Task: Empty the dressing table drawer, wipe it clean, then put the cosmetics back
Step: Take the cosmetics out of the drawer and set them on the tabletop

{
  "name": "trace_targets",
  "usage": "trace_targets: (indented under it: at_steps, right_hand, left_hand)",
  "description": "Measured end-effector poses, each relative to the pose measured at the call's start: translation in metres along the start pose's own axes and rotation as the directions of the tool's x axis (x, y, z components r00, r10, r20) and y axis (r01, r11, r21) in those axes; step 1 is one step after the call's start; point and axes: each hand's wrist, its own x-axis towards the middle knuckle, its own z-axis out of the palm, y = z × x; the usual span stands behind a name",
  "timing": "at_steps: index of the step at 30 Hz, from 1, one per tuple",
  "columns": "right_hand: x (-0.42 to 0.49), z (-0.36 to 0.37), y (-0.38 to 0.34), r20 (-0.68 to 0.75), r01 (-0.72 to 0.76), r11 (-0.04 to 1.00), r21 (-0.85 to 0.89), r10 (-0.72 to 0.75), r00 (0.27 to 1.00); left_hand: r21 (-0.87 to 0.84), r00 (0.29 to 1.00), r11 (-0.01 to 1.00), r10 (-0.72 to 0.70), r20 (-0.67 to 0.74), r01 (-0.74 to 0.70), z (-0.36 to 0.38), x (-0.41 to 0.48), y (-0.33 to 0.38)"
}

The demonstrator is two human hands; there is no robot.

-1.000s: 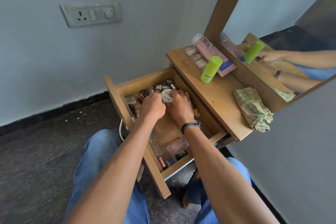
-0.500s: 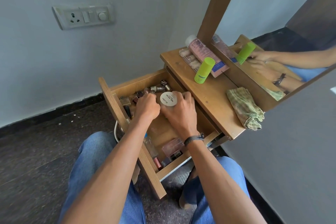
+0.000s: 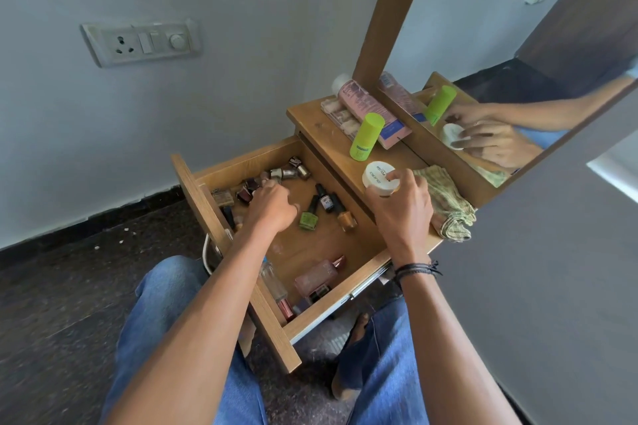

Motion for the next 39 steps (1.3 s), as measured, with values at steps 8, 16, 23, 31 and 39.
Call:
trace_targets:
  at_steps: [8,16,23,31,39]
  right_hand:
    - [0.028,0.006,0.001,-0.055,0.028,1.000,-0.013,-0.029,0.998]
    - [0.027,0.013,0.002,-0.068,0.046,0.987,-0.157,-0.057,0.996]
    - [0.033,0.016,0.005,0.015,0.091,0.972,-0.219,-0.090,0.996]
    - [0.040,0.023,0.012,0.077,0.128,0.947,-0.294,-0.110,0.991]
    - [0.037,0.022,0.012,0.027,0.140,0.961,-0.239,-0.137,0.990]
  left_hand:
    - [-0.015,1.000,1.000,0.006,0.010,-0.006,0.000,0.003,-0.001]
    - [-0.019,1.000,1.000,0.004,-0.003,-0.004,0.003,0.008,-0.003]
    - [-0.020,1.000,1.000,-0.006,0.010,0.006,0.004,0.009,-0.004]
    - [-0.006,0.999,1.000,-0.022,0.037,0.022,0.008,0.012,-0.007]
    - [0.048,0.994,0.997,-0.066,0.086,0.063,0.007,0.010,-0.007]
